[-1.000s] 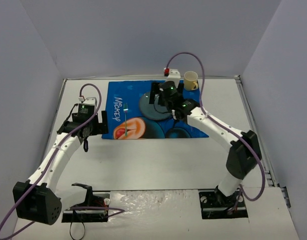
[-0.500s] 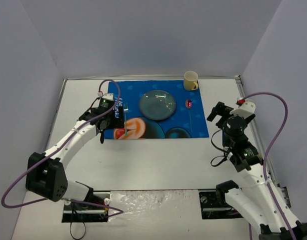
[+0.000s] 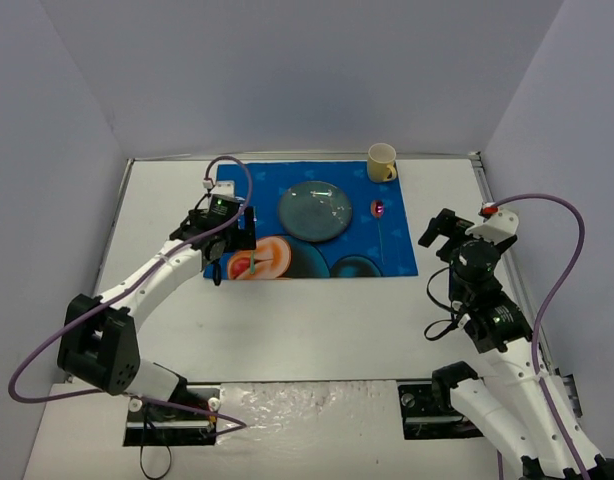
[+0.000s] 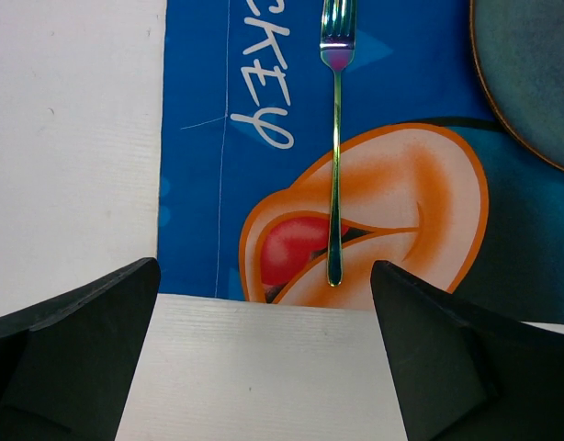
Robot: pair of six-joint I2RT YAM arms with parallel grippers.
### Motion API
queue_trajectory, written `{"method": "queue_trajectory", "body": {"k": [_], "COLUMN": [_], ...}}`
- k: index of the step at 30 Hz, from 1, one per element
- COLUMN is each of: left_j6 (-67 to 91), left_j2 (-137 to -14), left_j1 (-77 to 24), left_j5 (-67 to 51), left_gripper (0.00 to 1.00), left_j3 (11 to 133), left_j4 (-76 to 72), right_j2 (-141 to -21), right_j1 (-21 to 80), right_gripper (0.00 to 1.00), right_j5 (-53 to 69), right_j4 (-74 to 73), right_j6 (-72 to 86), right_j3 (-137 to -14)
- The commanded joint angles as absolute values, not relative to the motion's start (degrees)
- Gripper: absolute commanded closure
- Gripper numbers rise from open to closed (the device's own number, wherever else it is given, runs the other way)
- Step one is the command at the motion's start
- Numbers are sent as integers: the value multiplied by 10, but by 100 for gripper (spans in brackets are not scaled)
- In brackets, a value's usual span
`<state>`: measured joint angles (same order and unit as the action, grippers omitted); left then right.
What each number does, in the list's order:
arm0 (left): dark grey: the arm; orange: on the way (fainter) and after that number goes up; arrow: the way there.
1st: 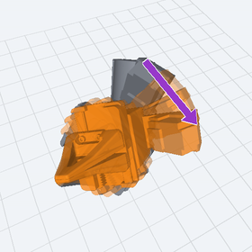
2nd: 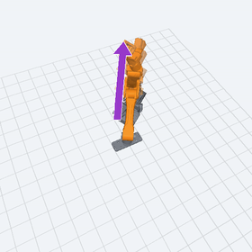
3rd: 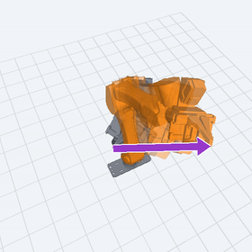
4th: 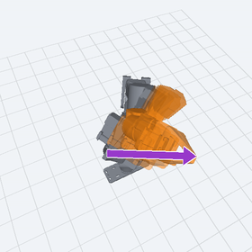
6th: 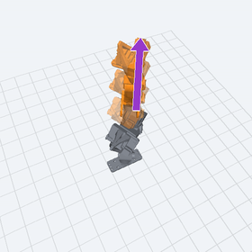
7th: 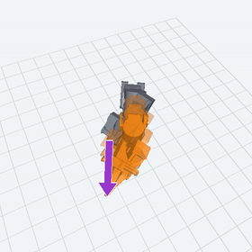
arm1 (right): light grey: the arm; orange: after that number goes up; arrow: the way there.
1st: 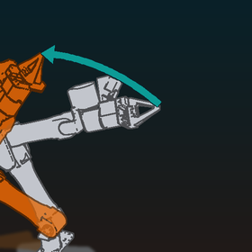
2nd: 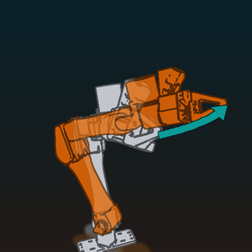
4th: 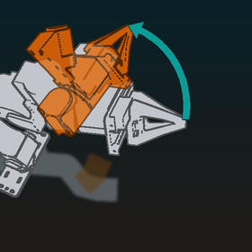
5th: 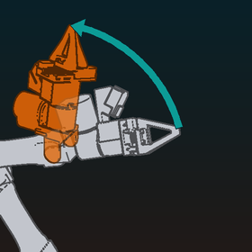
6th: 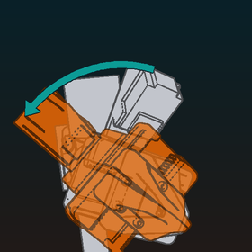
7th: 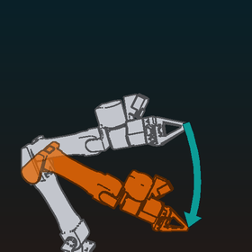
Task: Set the dinner table for one person
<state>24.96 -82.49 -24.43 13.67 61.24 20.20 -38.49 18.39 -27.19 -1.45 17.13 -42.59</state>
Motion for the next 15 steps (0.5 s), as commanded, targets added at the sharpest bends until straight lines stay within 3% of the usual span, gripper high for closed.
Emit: {"method": "queue_trajectory", "body": {"k": [1,15], "left_j6": [252,260], "left_j2": [-855,-990], "left_j1": [-265,-273], "left_j5": [196,213], "left_gripper": [3,3], "left_j3": [606,647], "left_j4": [128,142], "right_j2": [-397,-399], "right_j1": [184,184], "right_gripper": [0,0], "right_j5": [-273,-263], "right_j4": [16,16], "right_j6": [163,156], "right_j3": [-436,-426]}}
